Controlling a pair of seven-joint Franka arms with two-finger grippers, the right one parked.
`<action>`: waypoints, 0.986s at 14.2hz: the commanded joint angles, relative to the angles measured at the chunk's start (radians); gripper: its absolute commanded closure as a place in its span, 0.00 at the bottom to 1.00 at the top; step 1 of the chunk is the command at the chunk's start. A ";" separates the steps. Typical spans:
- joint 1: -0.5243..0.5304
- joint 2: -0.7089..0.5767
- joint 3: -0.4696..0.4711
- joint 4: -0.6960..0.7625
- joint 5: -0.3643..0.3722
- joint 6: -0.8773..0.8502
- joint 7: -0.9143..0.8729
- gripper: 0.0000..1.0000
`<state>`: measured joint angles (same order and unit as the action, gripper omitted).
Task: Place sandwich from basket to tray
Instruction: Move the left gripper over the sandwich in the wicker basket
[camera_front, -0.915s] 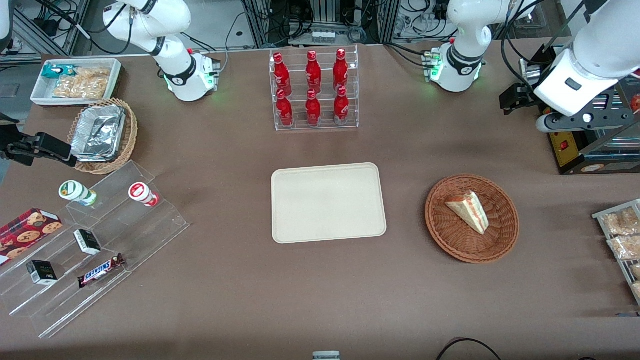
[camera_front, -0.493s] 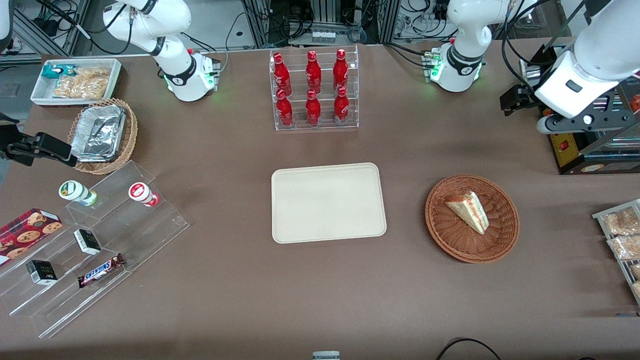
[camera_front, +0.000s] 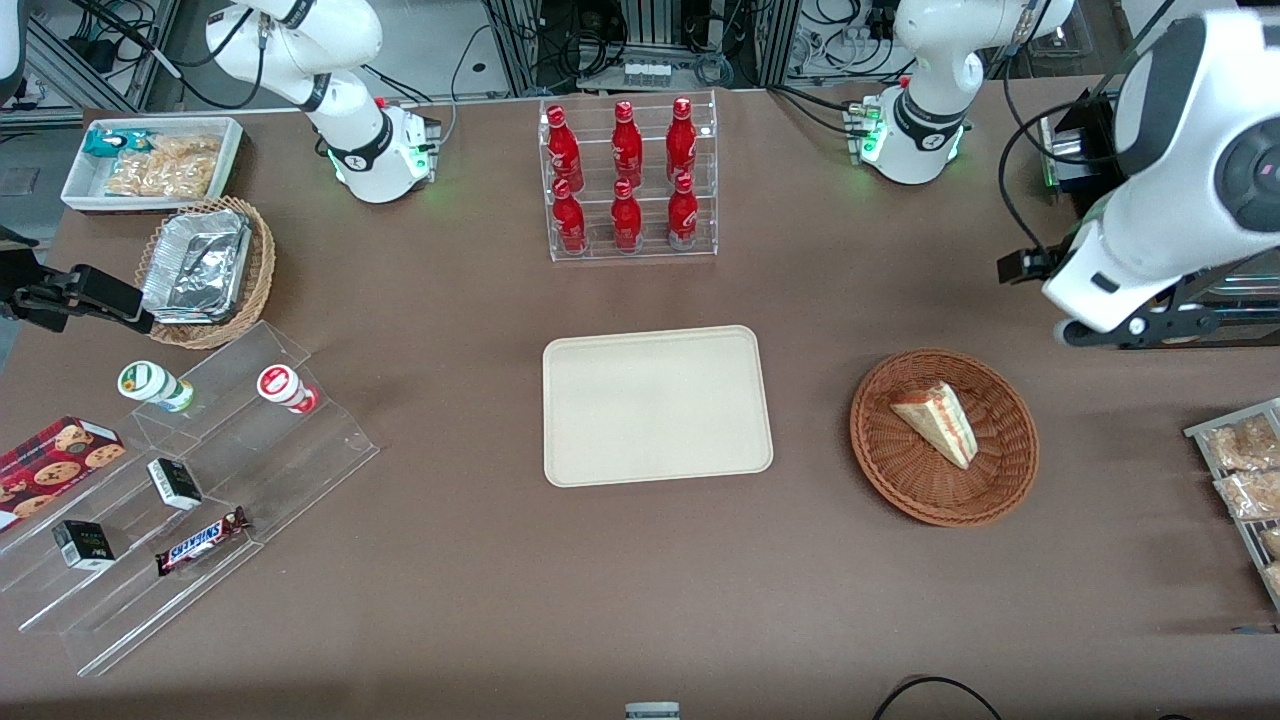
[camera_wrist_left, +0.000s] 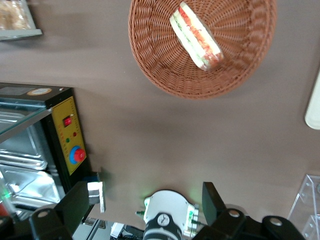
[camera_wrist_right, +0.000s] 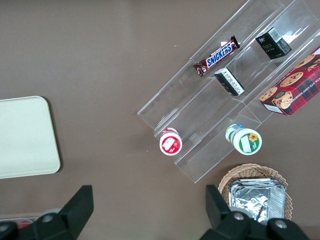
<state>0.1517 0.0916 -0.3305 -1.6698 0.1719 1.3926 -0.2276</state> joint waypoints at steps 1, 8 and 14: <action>0.020 -0.039 -0.009 -0.204 0.000 0.194 -0.071 0.00; 0.092 0.036 -0.005 -0.372 -0.175 0.554 -0.396 0.00; 0.089 0.132 -0.005 -0.402 -0.178 0.781 -0.607 0.00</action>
<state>0.2407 0.2007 -0.3303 -2.0473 0.0052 2.1016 -0.7924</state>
